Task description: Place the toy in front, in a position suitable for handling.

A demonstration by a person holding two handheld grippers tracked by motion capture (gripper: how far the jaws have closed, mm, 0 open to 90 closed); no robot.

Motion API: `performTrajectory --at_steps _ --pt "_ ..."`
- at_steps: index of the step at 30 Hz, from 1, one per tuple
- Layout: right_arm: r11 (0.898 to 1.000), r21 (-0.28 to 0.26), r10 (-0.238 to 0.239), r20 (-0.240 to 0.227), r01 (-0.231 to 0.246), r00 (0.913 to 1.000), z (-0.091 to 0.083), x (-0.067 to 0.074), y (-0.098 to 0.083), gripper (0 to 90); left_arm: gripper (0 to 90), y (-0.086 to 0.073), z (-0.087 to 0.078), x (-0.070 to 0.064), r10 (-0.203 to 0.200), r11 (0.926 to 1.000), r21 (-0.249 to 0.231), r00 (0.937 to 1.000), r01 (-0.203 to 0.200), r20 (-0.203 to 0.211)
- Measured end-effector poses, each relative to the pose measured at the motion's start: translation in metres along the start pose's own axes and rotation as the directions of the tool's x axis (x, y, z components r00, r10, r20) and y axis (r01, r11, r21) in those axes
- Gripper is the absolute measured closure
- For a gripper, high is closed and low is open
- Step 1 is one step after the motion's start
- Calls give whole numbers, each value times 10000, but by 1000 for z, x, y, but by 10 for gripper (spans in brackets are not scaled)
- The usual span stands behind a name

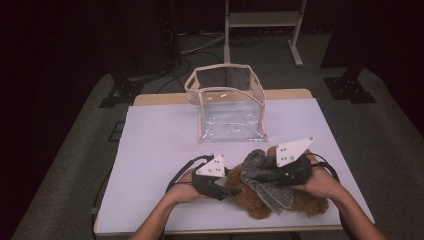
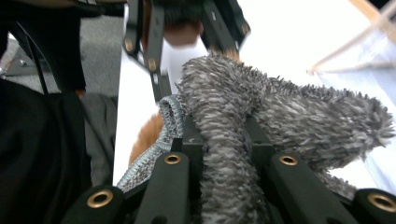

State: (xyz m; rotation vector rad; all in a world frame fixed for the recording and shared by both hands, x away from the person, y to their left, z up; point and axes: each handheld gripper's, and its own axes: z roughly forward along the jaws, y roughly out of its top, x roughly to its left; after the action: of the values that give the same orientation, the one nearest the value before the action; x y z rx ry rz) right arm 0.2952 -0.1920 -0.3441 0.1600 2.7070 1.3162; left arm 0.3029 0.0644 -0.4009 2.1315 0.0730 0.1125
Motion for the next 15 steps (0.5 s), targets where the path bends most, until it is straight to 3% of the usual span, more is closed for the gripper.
performTrajectory --at_steps 5,8,10,12,15 --pt "9979 653 3 -2 -3 10000 0 -1 -4 749 485 -3 -2 -1 86 10000 -31 10000 -86 -39" --pt "9896 1409 231 534 -304 9983 -15 -8 -17 747 487 -4 -2 -1 -92 9997 -205 10000 91 -24" --pt "9910 1240 429 596 -500 9973 -22 -10 -22 747 488 -3 0 -1 -50 9998 -202 10000 50 31" --pt "9916 1261 209 628 -287 9978 -19 -9 -17 746 487 -2 1 -1 -17 9999 -130 10000 17 35" --pt "9971 745 103 425 -134 9990 -10 -7 -7 743 486 -3 1 1 -131 9995 -275 9999 133 96"
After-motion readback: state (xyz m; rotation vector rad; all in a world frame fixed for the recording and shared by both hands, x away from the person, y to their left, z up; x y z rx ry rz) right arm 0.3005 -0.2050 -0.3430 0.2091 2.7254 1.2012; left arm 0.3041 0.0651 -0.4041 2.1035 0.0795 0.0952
